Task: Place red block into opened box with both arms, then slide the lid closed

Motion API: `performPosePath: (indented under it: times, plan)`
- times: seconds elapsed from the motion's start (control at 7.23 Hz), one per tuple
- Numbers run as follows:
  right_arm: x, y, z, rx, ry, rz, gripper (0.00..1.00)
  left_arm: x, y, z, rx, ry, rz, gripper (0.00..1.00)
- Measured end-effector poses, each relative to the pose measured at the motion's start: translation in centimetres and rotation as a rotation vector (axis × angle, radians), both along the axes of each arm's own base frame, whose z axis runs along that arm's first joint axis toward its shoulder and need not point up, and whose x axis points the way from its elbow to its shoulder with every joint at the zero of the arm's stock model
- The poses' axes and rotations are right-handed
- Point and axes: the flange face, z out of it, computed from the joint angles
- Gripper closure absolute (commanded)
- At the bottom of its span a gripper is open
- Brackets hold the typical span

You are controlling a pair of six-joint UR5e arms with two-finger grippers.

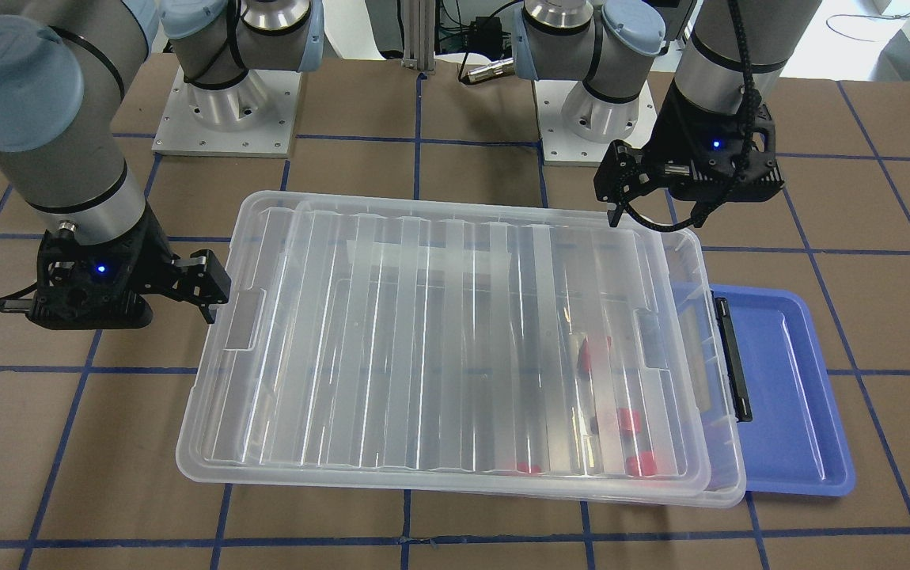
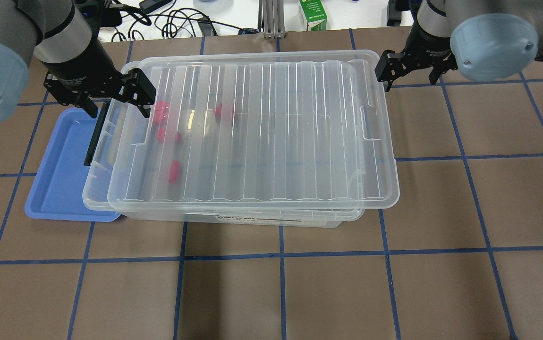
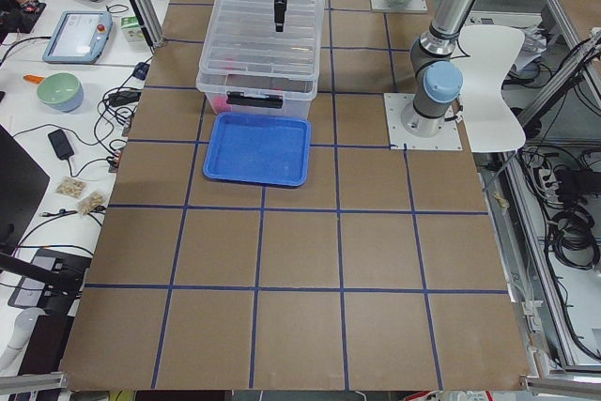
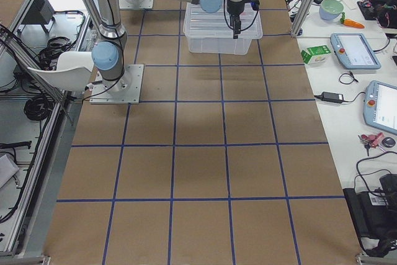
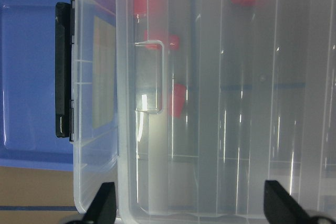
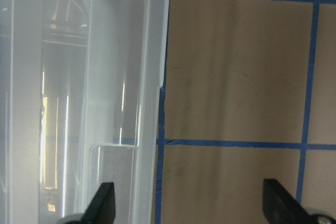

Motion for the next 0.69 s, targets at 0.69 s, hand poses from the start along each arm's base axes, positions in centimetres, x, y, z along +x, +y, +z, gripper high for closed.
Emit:
performPosePath:
  times: [0.69]
  plan:
    - [1.5,5.8,4.4,0.091,-0.084,-0.111,0.0,0.0,0.1,0.1,-0.002,0.0,-0.001,0.0]
